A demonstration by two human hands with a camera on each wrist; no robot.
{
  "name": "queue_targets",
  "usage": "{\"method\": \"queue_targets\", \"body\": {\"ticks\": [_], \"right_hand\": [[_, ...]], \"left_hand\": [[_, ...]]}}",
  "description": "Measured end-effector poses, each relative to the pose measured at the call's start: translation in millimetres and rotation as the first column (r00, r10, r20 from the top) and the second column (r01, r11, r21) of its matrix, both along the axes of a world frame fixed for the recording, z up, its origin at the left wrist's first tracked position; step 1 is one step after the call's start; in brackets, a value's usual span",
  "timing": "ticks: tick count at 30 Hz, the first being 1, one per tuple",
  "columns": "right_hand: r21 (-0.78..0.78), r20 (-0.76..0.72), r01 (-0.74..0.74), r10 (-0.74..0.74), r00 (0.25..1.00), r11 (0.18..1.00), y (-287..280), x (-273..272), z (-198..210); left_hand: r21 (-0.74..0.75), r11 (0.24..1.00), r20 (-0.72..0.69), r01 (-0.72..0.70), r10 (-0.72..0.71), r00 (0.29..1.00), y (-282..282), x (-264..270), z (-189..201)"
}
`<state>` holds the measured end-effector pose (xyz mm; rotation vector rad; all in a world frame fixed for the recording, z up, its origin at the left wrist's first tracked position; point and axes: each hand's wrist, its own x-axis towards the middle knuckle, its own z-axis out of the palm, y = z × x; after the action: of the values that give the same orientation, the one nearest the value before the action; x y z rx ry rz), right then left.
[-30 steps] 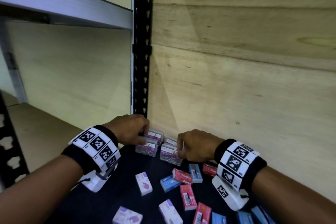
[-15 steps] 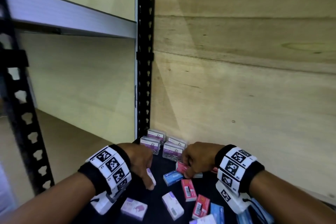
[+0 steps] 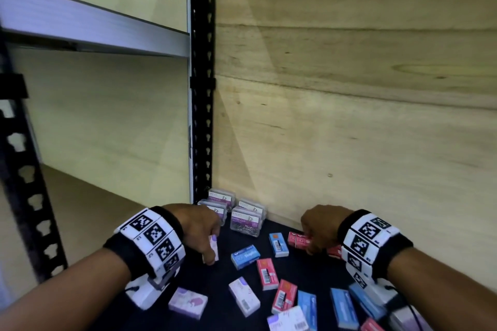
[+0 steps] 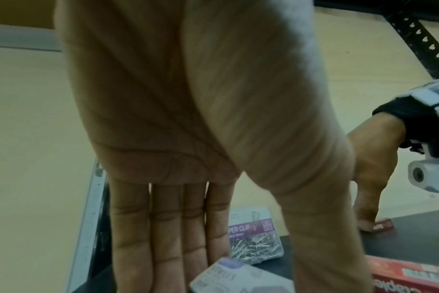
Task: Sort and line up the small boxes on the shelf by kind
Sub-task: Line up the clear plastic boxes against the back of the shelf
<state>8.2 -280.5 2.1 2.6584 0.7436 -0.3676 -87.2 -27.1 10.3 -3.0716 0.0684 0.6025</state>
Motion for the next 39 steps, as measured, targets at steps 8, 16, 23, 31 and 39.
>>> {"method": "queue_targets", "body": {"ticks": [8,16,23,31,39], "right_hand": [[0.272,-0.152,-0.198,0.245,0.957,0.942,46.2,-45.2,11.4],[0.204,-0.254,-0.3,0.346,0.903,0.932,84.1,-80.1,-9.7],[0.254,-0.243,-0.304,0.365,0.899,0.918,91.3,-86.6,-10.9],[0.336,-0.226,-0.224,0.31,0.924,0.915,56.9,-89.9,4.4],[0.329,-0.202,0.019,0.051,0.978,0.944,-70.1,-80.2,35.6]], "left_hand": [[-0.02,1.0,0.008,-0.011,0.011,1.0,22.8,-8.5,8.0],[-0.11,0.994,0.025,0.004,-0.001,1.0,43.3,-16.8,2.6],[-0.22,0.975,0.047,0.002,0.008,0.999,46.7,-24.8,4.4],[-0.423,0.906,0.088,0.038,-0.001,0.996,29.4,-24.6,14.9],[-0.426,0.845,0.261,0.322,-0.226,0.938,-66.5,6.3,26.3]]}}
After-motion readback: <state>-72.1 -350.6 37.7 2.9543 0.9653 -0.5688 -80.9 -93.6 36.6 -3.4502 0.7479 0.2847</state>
